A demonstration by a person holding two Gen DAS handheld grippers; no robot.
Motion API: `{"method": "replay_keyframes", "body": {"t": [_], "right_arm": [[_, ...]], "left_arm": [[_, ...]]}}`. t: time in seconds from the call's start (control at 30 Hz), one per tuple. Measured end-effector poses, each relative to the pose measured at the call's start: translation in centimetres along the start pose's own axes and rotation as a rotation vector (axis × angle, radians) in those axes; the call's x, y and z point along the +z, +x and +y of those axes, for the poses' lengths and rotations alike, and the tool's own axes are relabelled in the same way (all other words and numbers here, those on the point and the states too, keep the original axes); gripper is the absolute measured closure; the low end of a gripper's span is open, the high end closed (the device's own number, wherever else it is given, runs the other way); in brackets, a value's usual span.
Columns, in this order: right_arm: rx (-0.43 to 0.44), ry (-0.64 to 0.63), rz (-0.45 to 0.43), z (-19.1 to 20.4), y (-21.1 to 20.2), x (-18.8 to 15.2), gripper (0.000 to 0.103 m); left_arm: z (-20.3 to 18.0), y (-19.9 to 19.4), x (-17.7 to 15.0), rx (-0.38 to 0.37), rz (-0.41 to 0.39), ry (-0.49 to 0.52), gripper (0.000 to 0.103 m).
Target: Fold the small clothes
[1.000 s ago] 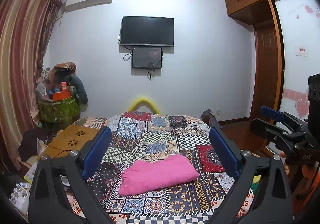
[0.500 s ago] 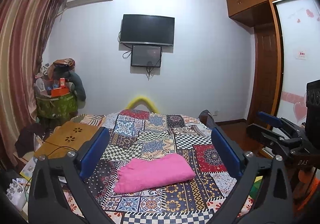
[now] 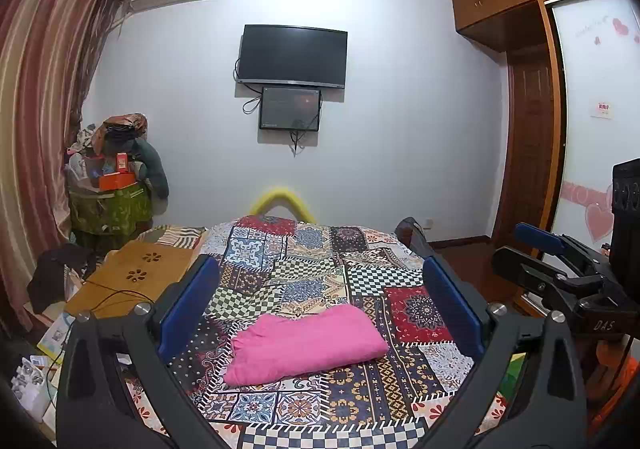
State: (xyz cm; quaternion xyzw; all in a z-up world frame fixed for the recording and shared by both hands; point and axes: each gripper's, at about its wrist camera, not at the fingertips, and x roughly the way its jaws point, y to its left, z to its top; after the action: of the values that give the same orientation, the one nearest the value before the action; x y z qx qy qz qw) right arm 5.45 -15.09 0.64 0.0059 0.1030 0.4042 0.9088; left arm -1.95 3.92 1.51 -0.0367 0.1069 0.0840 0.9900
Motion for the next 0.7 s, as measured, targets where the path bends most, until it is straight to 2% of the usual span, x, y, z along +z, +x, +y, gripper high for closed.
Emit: {"method": "replay_keyframes", "body": {"t": [0.7], "right_arm": [[0.001, 0.014, 0.004, -0.09, 0.08, 0.08, 0.001]], "left_arm": [[0.66, 0.42, -0.16, -0.028, 0.017, -0.015, 0.001]]}}
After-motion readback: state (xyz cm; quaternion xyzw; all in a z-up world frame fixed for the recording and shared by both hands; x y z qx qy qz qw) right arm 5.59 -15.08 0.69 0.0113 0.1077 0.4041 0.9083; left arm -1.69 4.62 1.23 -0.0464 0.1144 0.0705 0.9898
